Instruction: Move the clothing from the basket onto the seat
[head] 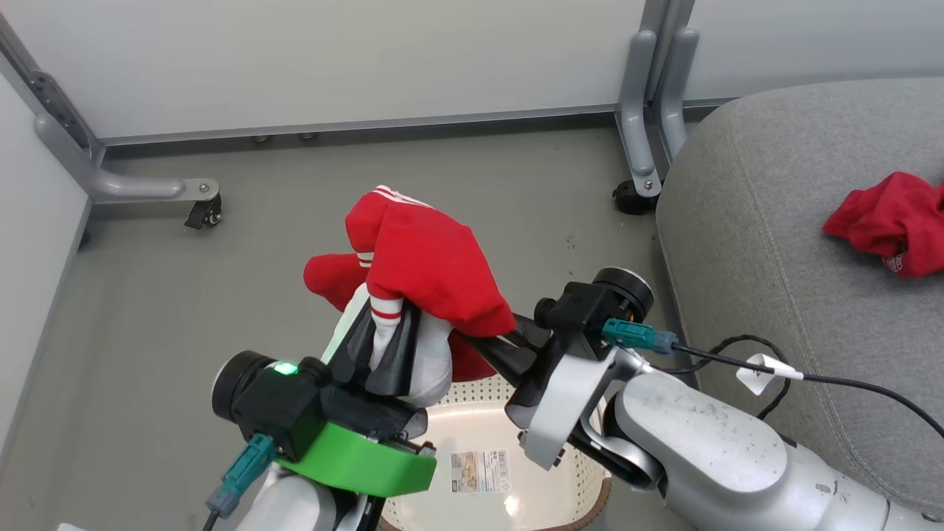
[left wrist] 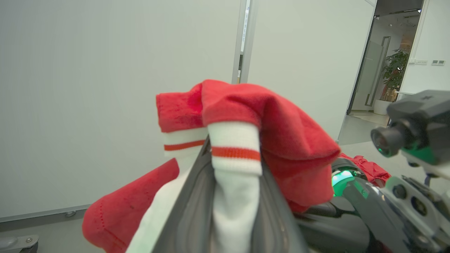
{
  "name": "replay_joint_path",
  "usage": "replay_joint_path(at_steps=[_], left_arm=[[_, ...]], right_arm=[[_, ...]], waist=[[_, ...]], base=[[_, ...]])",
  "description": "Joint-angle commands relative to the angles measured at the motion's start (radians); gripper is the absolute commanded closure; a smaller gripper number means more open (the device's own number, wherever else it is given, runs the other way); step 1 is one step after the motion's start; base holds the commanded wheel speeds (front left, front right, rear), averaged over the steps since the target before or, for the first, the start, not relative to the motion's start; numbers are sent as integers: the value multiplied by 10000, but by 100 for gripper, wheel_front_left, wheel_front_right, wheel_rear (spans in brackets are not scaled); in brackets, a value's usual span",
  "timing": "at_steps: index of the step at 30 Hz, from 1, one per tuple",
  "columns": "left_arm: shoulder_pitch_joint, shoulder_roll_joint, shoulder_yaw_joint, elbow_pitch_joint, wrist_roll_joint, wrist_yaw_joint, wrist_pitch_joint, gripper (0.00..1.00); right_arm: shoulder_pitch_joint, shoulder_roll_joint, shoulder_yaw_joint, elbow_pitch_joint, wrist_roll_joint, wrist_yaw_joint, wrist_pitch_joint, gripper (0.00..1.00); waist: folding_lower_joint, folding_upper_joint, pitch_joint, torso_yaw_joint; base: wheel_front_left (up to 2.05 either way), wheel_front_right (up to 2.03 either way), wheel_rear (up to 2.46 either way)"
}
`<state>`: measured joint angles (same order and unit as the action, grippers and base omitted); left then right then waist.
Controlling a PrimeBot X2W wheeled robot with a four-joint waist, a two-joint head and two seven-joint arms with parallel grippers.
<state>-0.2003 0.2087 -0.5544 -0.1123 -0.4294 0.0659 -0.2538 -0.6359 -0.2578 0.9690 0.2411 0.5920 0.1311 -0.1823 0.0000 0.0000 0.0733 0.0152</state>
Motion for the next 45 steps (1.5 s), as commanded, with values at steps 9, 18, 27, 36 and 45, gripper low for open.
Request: replay_joint_path(at_steps=[9, 18, 27, 36, 45], left_arm=[[-121, 145, -226, 136, -51, 62, 545, 0], [357, 631, -613, -121, 363, 171, 1155, 0], [1042, 1281, -1157, -153, 533, 109, 1789, 0], [1317, 1657, -1313, -220, 627, 79, 1841, 0], [1013, 1592, -1397, -248, 700, 57, 1736, 0]], right_arm=[[-125, 58, -281, 253, 170, -5, -238, 100], [-20, 99, -749, 578, 114, -4, -279, 100], [207, 53, -1002, 923, 148, -4, -281, 100], [364, -30, -1153, 1114, 186, -4, -311, 100], [337, -23, -1313, 1255, 176, -4, -328, 100]], waist=[[0, 0, 16, 25], [0, 0, -41, 101], [0, 0, -36, 142], [0, 0, 45, 219], [0, 0, 309, -248]], base=[[0, 0, 0], [0, 0, 0], [0, 0, 0], [0, 0, 0], [0, 0, 0]])
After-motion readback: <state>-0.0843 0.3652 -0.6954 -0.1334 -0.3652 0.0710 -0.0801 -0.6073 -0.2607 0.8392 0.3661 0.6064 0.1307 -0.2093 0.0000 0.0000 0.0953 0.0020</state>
